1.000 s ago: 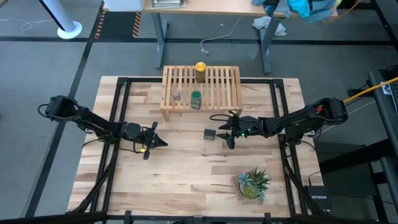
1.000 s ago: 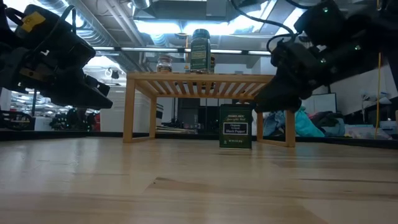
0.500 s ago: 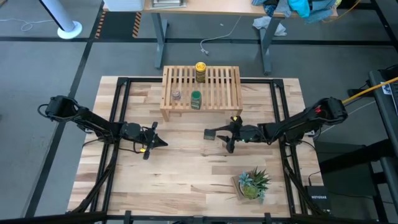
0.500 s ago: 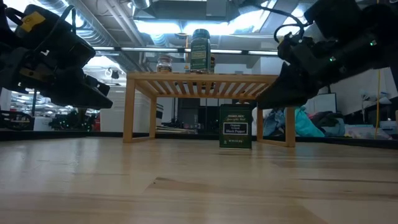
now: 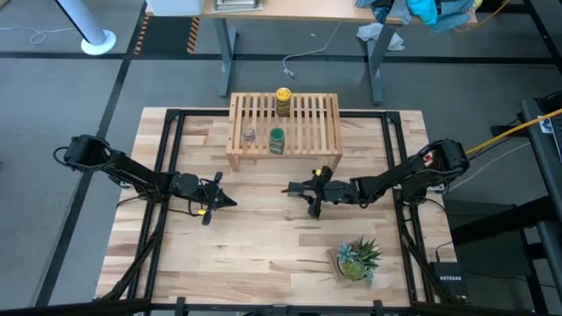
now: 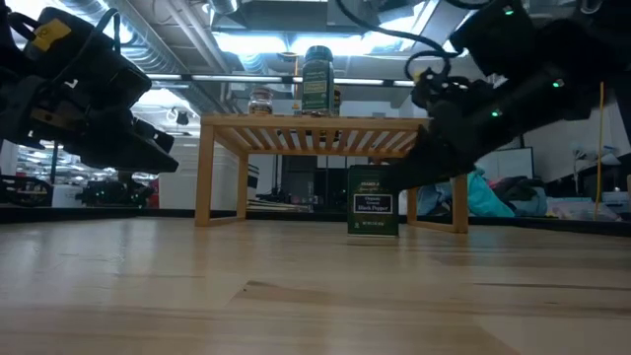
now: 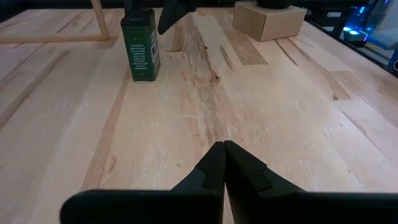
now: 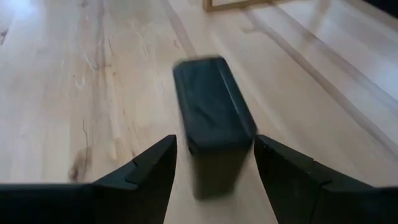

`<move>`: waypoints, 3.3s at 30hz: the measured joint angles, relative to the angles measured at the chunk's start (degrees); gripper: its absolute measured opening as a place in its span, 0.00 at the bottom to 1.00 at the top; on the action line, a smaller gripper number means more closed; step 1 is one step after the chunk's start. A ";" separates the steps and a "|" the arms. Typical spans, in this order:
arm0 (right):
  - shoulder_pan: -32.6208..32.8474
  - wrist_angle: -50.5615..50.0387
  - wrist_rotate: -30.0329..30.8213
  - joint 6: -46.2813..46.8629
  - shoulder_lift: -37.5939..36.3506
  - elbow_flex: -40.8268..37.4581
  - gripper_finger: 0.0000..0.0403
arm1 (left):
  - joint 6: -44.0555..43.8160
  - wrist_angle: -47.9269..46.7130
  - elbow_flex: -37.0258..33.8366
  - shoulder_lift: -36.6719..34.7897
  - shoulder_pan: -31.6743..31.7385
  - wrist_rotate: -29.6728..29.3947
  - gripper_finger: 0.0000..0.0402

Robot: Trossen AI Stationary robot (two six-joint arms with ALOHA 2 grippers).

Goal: Shelf spices
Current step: Put the black seasoning can on the shelf

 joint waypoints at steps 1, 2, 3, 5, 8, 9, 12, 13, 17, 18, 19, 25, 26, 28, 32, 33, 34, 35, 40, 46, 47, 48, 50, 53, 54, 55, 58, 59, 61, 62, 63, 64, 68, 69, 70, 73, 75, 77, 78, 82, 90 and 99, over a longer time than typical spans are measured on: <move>0.00 0.10 -0.02 -0.41 0.77 0.84 0.55 | 0.00 -0.22 0.00 0.00 0.00 0.00 0.00; 0.00 0.11 -0.02 -0.96 1.59 1.50 0.55 | 0.00 -0.47 0.00 0.00 0.00 -0.01 0.00; 0.00 0.05 -0.02 -1.17 2.40 2.13 0.55 | 0.00 -0.56 0.00 0.00 -0.02 0.00 0.00; 0.00 -0.02 -0.01 -1.30 3.86 3.39 0.55 | 0.00 -0.73 0.00 0.00 0.00 0.00 0.00; 0.00 0.06 -0.02 -1.26 5.86 4.95 0.55 | 0.01 -0.79 0.00 0.00 0.00 0.00 0.00; 0.00 0.00 -0.02 -1.26 6.50 5.26 0.55 | 0.01 -0.83 0.00 0.00 0.00 0.00 0.00; 0.00 -0.15 -0.02 -1.19 7.57 5.81 0.54 | 0.02 -0.95 0.00 0.00 -0.34 -0.02 0.00; 0.00 -0.16 -0.02 -1.17 7.60 5.85 0.54 | 0.02 -1.11 0.00 0.00 -0.54 -0.02 0.00; 0.00 -0.05 0.00 -1.17 7.60 5.86 0.44 | -0.23 -1.85 0.00 0.00 -1.47 -0.02 0.00; 0.00 -0.05 -0.02 -1.17 7.60 5.86 0.41 | -0.46 -2.15 0.00 0.00 -1.66 -0.02 0.00; 0.00 -0.03 -0.02 -1.17 7.60 5.86 0.37 | -0.81 -2.37 -0.01 0.00 -1.86 -0.02 0.00; 0.04 0.98 -0.09 -1.16 7.60 5.86 0.30 | -1.16 -2.18 0.00 0.00 -2.47 -0.04 0.00; 0.04 1.85 -0.10 -1.16 7.60 5.86 0.30 | -1.16 -2.16 0.00 0.00 -2.46 -0.04 0.00; 0.04 3.54 -0.69 -1.15 7.56 5.90 0.30 | -1.16 -2.16 0.00 0.00 -2.45 -0.04 0.00; 0.04 4.03 -2.03 -1.16 6.15 5.97 0.30 | -1.53 -2.12 -0.01 0.00 -2.45 -0.06 0.00; 0.05 3.91 -2.06 -1.16 5.58 5.97 0.30 | -1.64 -2.14 -0.02 0.00 -2.45 -0.06 0.00; 0.07 3.89 -2.09 -1.17 5.00 5.97 0.30 | -1.70 -2.12 0.00 0.00 -2.45 -0.07 0.00; 0.07 3.85 -2.22 -1.16 4.33 5.97 0.30 | -1.70 -2.12 -0.01 0.00 -2.45 -0.07 0.00; 0.07 3.51 -3.59 -1.31 0.26 5.97 0.30 | -1.77 -2.14 0.00 0.00 -2.45 -0.09 0.00; 0.07 1.36 -4.20 -2.89 -5.79 5.99 0.30 | -1.88 -2.11 -0.01 0.00 -2.43 -0.09 0.00; 0.07 1.03 -4.20 -3.33 -6.96 5.99 0.30 | -1.88 -2.11 -0.01 0.00 -2.43 -0.09 0.00; 0.04 0.40 -4.19 -3.97 -8.32 5.99 0.30 | -1.88 -2.10 -0.01 0.00 -2.43 -0.09 0.00; 0.04 -0.36 -4.16 -5.35 -10.73 5.99 0.30 | -1.88 -1.94 -0.02 0.00 -2.43 -0.09 0.00; 0.00 -1.95 -4.08 -7.80 -14.84 5.99 0.30 | -1.89 -1.96 -0.01 0.00 -2.43 -0.10 0.00; -0.02 -2.65 -3.81 -8.82 -16.31 5.99 0.30 | -1.88 -1.94 -0.02 0.00 -2.43 -0.09 0.00; -0.02 -3.63 -3.04 -9.85 -17.78 5.99 0.30 | -1.88 -1.94 0.00 0.00 -2.43 -0.09 0.00; -0.02 -6.56 0.42 -12.84 -22.14 5.99 0.30 | -1.88 -1.90 0.00 0.00 -2.43 -0.09 0.00; -0.04 -7.30 1.51 -13.50 -23.48 5.99 0.30 | -1.90 -1.91 0.00 0.00 -2.43 -0.09 0.00; -0.42 -9.38 2.82 -15.63 -26.44 5.99 0.30 | -1.88 -1.91 0.00 0.00 -2.43 -0.09 0.00; -0.93 -10.01 2.89 -16.33 -27.70 5.99 0.30 | -1.90 -1.87 -0.01 0.00 -2.43 -0.09 0.00; -1.57 -10.46 2.84 -16.55 -28.92 6.00 0.30 | -1.89 -1.87 0.00 0.00 -2.43 -0.10 0.00; -2.43 -11.60 2.58 -16.71 -30.30 6.01 0.30 | -1.90 -1.87 -0.01 0.00 -2.43 -0.09 0.00; -7.76 -14.45 -3.78 -19.02 -34.72 6.01 0.30 | -1.88 -1.74 -0.02 0.00 -2.43 -0.09 0.00; -9.39 -14.55 -6.15 -19.12 -35.46 6.01 0.30 | -1.88 -1.74 -0.02 0.00 -2.43 -0.09 0.00; -11.13 -14.74 -8.80 -19.14 -36.12 6.01 0.30 | -1.89 -1.74 -0.01 0.00 -2.44 -0.09 0.00; -16.78 -18.68 -17.07 -19.16 -37.11 7.33 0.30 | -1.88 -1.70 -0.02 0.00 -2.43 -0.09 0.00; -20.40 -23.94 -21.88 -19.20 -36.97 9.79 0.30 | -1.89 -1.63 -0.02 0.00 -2.43 -0.09 0.00; -23.52 -27.85 -25.54 -19.56 -35.87 12.60 0.30 | -1.88 -1.40 0.00 0.00 -2.43 -0.09 0.00; -24.83 -29.30 -26.94 -20.16 -35.18 13.72 0.30 | -1.88 -1.24 -0.02 0.00 -2.43 -0.09 0.00; -28.10 -30.58 -31.19 -22.43 -32.33 17.09 0.30 | -1.88 -0.07 -0.02 -0.02 -2.43 -0.11 0.00; -29.81 -32.44 -32.07 -26.79 -26.91 19.13 0.31 | -1.89 -0.18 -0.02 0.00 -2.43 -0.10 0.00; -29.79 -31.99 -29.79 -29.80 -20.70 19.23 0.31 | -2.33 -0.17 -0.02 -0.02 -2.43 -0.10 0.00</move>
